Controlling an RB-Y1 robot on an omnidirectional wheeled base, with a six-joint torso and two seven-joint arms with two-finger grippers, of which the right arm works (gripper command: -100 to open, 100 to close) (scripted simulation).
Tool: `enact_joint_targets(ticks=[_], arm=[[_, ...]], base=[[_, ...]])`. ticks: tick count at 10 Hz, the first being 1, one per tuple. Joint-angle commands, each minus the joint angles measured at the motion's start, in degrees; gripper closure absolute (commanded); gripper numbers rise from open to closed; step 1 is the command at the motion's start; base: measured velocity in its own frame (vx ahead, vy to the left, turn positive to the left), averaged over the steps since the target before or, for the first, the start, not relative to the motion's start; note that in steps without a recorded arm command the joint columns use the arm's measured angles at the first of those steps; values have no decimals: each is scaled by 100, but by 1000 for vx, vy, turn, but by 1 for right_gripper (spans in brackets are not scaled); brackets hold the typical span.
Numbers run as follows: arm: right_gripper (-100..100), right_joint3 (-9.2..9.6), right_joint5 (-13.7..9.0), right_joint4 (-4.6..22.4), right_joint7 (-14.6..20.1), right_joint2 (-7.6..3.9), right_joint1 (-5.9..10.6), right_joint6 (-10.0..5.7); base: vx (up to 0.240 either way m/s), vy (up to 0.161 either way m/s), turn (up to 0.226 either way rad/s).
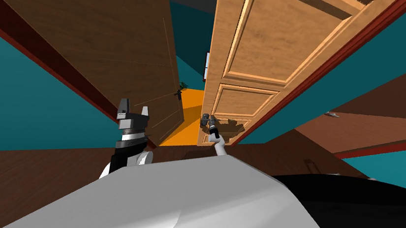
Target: Push the door open
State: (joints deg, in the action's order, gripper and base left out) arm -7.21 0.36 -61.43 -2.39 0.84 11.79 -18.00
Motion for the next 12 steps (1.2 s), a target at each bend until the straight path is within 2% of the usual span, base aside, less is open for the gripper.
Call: enact_joint_targets(ticks=[1,6,7,12], arm=[[100,0,0,1,1,-12,-3,-1],[100,0,0,1,1,-12,-3,-1],[100,-59,-9,-9,-14,-75,29,-1],[100,-304,-37,-8,-103,-250,43,-5]], base=[[-11,0,-4],[-8,-1,4],[111,35,-34],[183,49,-52]])
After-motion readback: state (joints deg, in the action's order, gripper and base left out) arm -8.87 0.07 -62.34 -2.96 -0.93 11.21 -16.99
